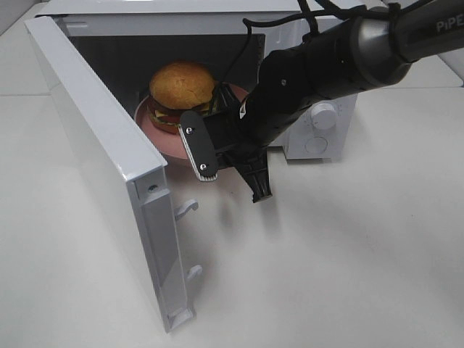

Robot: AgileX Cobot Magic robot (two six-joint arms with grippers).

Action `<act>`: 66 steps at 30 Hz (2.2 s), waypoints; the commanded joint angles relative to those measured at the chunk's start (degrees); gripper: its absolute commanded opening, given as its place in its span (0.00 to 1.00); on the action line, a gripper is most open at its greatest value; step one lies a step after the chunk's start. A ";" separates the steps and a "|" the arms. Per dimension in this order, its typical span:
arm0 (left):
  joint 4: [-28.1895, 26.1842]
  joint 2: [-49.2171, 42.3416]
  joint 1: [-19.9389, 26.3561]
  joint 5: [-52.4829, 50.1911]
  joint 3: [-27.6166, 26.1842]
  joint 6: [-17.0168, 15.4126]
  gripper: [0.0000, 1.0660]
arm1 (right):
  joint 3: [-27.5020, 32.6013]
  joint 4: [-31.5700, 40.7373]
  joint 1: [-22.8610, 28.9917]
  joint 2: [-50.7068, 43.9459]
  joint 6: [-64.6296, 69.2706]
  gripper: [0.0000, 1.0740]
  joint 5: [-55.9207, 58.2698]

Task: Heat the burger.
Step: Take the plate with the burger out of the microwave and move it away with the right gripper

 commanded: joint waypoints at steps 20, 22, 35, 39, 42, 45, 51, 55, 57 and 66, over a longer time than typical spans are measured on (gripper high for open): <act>0.00 -0.63 0.11 -0.86 0.06 -0.23 0.92 | 18.11 0.69 -0.40 -12.43 -0.23 0.01 -18.79; 0.00 -0.63 0.11 -0.86 0.06 -0.23 0.92 | 18.91 0.69 -0.40 -12.89 -0.23 0.01 -19.37; 0.00 -0.63 0.11 -0.86 0.06 -0.23 0.92 | 28.71 0.69 -0.40 -19.42 0.00 0.00 -24.47; 0.00 -0.63 0.11 -0.86 0.06 -0.23 0.92 | 32.83 0.69 -0.40 -22.57 0.00 0.00 -26.64; 0.00 -0.63 0.11 -0.86 0.06 -0.23 0.92 | 34.95 0.69 -0.34 -24.52 0.06 0.00 -26.93; 0.00 -0.63 0.11 -0.86 0.06 -0.23 0.92 | 37.18 0.69 -0.34 -26.59 0.17 0.00 -27.39; 0.00 -0.63 0.11 -0.86 0.06 -0.23 0.92 | 40.62 0.69 -0.34 -29.91 0.29 0.00 -28.13; 0.00 -0.63 0.11 -0.86 0.06 -0.23 0.92 | 44.00 0.69 -0.34 -33.29 0.69 0.00 -28.13; 0.00 -0.63 0.11 -0.86 0.06 -0.23 0.92 | 44.58 0.69 -0.34 -34.09 0.86 0.00 -28.13; 0.00 -0.63 0.11 -0.86 0.06 -0.23 0.92 | 51.97 0.69 -0.34 -40.85 5.16 0.00 -27.73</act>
